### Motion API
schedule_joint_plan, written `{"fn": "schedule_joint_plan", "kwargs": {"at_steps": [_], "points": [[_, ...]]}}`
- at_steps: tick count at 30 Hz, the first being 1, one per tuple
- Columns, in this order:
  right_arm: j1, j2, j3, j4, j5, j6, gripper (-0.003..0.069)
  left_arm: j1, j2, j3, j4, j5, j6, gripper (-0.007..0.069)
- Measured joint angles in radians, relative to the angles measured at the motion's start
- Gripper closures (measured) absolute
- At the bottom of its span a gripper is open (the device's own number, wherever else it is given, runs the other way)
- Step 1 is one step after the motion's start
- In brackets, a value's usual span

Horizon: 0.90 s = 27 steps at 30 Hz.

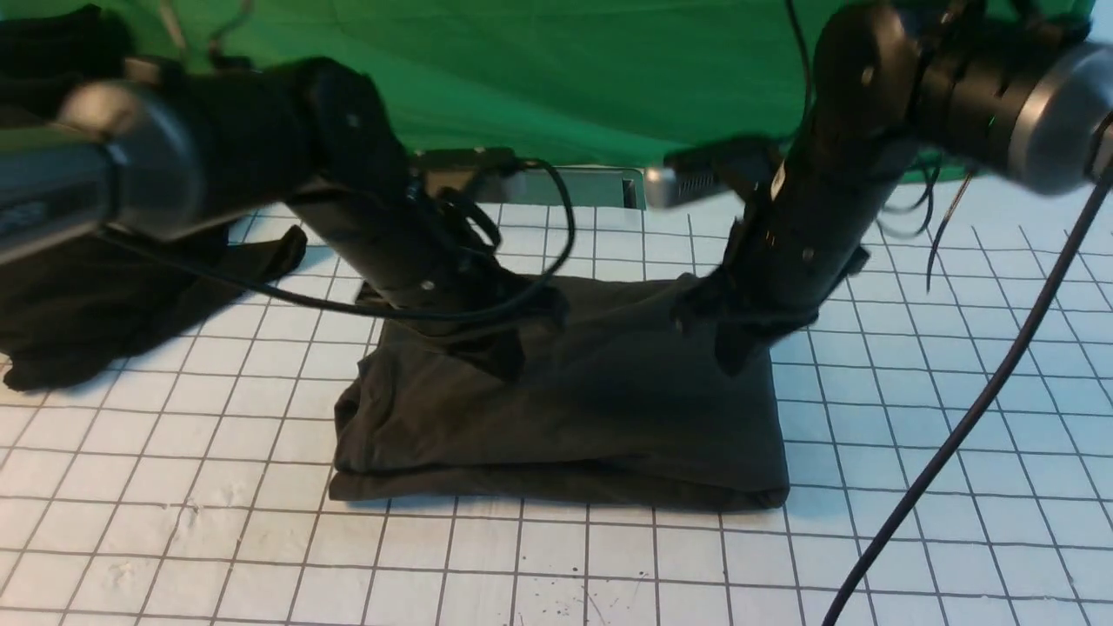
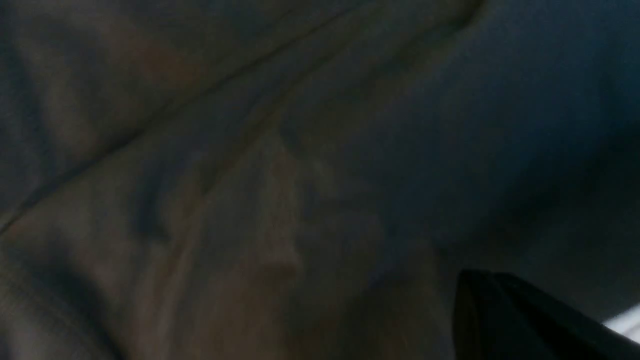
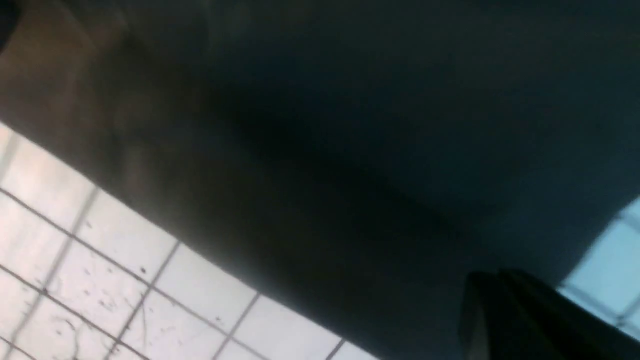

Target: Fold a long-sleeved shirt over a white checkered tablecloth.

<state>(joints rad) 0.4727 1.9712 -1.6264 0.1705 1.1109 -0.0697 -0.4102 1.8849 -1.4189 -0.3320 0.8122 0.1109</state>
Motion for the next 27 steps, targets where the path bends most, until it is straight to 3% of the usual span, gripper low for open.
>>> {"fn": "schedule_joint_plan", "kwargs": {"at_steps": [10,15,19,23,27], "points": [[-0.01,0.006,0.276,-0.009,-0.178,0.0,0.0659,0.062,0.132,-0.01,0.095,0.013,-0.029,0.0627],[-0.053,-0.016,0.317,0.039,-0.215,-0.001,0.0659,0.073,0.125,-0.012,0.117,0.046,-0.025,0.0627],[-0.077,-0.066,0.331,0.007,-0.205,-0.001,0.0659,0.074,0.074,-0.011,0.147,0.058,-0.022,0.0627],[-0.081,-0.145,0.334,0.023,-0.201,-0.005,0.0659,0.077,0.002,-0.013,0.096,0.008,-0.022,0.0627],[-0.081,-0.18,0.332,0.124,-0.201,-0.067,0.0659,0.072,-0.021,-0.037,-0.019,-0.003,0.003,0.0627]]}}
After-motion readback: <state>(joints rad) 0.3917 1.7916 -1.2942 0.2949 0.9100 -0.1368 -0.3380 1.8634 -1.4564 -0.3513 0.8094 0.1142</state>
